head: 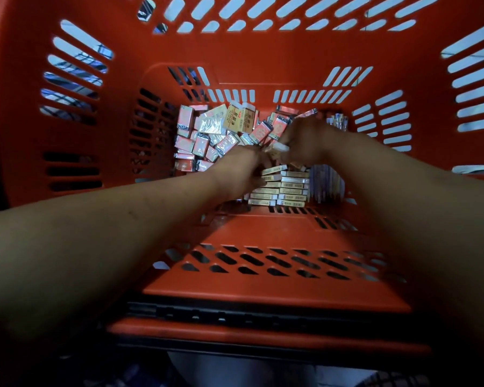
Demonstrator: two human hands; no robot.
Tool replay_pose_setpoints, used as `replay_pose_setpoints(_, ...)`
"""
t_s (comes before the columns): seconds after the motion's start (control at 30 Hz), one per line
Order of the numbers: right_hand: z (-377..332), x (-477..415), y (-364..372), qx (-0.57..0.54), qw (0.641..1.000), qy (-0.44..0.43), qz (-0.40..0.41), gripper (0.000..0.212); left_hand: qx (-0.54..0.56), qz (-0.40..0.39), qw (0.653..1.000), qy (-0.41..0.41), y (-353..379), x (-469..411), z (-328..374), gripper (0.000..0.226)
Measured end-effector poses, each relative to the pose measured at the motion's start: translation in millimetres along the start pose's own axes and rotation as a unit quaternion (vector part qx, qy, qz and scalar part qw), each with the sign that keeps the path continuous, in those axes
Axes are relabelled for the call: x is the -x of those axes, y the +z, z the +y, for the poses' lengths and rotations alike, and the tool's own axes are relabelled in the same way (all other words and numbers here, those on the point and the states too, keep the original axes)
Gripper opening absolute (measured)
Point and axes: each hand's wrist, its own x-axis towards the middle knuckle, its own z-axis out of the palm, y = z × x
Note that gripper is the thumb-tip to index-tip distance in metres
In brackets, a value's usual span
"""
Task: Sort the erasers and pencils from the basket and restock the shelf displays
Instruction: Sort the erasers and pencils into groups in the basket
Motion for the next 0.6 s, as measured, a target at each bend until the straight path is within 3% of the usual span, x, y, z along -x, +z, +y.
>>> replay_pose_setpoints(0.1, -1.5, 0.7, 0.5, -0.025, 0.999, 0.013, -0.019, 0.011, -0.014, -0.002, 1.000, 0.004, 3.6, -0.2, -0.6, 0.029)
replay_pose_setpoints(0.3, -3.7, 3.6, 5.0, -0.008, 1.000, -0.008, 0.025, 0.005, -0.022, -0.031, 0.999, 0.000, 9.1, 1.3, 2.4, 0.057)
replay_pose_setpoints(0.47, -6.0, 2.5, 3.7, 0.010, 1.000, 0.007, 0.026, 0.016, -0.045, -0.039, 0.998, -0.003, 1.8, -0.6, -0.1, 0.033)
replay_pose_setpoints(0.6, -7.3, 3.2, 1.9, 0.029, 0.999, 0.017, -0.041, 0.016, -0.080, -0.024, 0.996, -0.023, 3.2, -0.5, -1.4, 0.026)
